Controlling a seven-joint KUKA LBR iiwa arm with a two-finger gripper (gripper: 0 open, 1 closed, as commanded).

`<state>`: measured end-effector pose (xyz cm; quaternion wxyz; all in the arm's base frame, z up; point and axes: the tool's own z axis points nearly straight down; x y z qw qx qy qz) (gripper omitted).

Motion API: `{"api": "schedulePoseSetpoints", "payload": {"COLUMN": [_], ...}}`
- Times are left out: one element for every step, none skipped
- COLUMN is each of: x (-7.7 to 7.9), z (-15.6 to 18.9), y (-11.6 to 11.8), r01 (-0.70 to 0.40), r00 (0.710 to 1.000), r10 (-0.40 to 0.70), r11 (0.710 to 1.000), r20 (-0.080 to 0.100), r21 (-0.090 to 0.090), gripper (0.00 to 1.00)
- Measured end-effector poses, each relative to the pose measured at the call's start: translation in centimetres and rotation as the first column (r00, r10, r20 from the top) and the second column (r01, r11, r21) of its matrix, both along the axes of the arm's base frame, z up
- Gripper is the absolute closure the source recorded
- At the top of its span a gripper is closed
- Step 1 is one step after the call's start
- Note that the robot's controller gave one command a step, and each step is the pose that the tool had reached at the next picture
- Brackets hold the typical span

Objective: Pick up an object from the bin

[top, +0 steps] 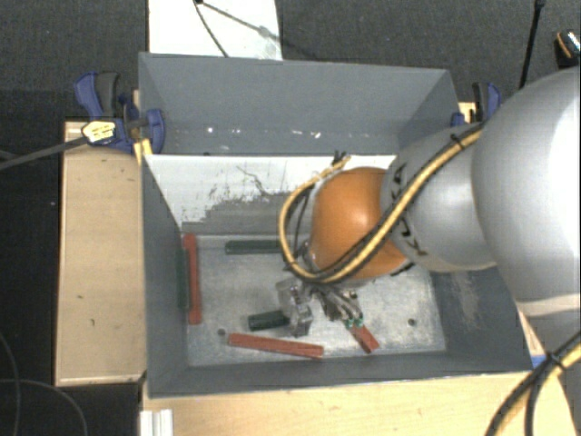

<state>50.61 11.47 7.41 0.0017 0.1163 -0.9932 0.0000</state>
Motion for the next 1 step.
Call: {"api": "schedulePoseSetpoints", "payload": {"x": [-0.09], "z": [14.28], "y": [3.37], "r01": [-0.027], "r00": [1.000], "r10": [0.027], "r11": [1.000], "r20": [0.014], "r21": [0.004], "gripper": [1.00]}}
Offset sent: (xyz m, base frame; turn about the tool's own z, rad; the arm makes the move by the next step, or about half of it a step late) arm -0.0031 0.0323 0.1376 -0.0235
